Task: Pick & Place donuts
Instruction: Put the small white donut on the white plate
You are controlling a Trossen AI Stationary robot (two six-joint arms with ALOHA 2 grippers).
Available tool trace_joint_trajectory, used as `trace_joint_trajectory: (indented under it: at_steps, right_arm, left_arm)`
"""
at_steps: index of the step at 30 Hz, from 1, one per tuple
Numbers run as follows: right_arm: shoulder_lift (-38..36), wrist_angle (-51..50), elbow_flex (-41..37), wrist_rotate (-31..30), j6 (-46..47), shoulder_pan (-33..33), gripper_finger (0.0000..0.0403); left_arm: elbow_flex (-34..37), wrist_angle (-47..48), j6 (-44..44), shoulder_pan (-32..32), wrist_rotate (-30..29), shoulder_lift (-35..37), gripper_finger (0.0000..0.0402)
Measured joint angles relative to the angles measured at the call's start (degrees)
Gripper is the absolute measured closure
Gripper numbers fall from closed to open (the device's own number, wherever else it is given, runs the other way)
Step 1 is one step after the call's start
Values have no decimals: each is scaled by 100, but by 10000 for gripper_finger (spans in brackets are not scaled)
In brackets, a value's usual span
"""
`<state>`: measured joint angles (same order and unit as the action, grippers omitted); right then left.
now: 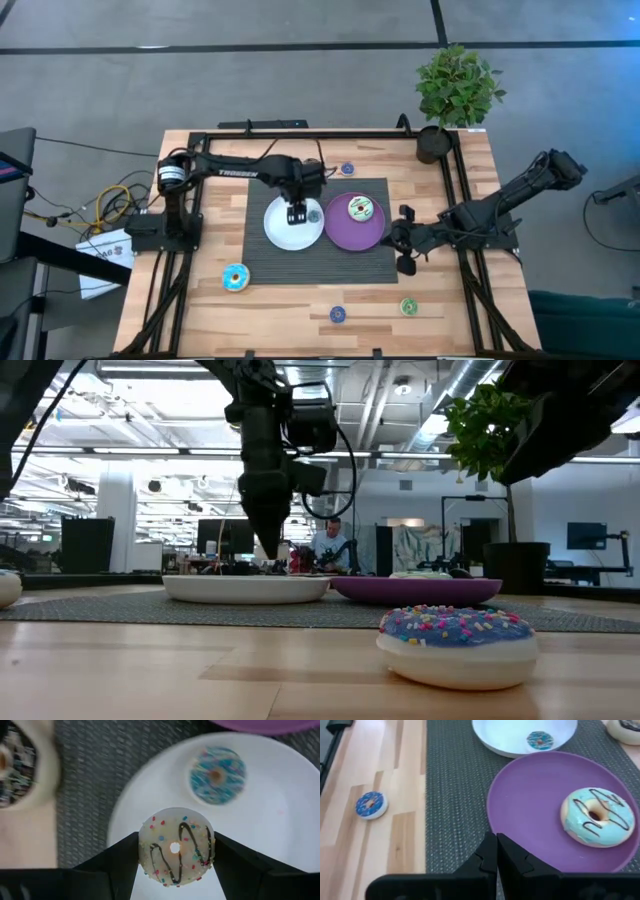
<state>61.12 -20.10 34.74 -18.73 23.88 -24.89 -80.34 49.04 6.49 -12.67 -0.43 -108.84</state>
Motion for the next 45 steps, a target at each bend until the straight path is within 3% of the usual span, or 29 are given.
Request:
trace_joint_trajectory:
  at_steps: [9,19,24,45]
  right_arm:
    - [0,-2,0,37,-35,225,403]
    - [0,-22,1,39,-47,254,403]
    - [0,-22,1,40,-50,254,403]
    - [0,-19,1,63,-39,251,403]
  left_arm:
    - [3,-318,10,-120,13,0,176]
    - [651,-823,-426,-122,-26,-9,176]
    - [788,-1009,-595,-123,261,-7,176]
    - [804,-1126,-1049,-122,263,-7,176]
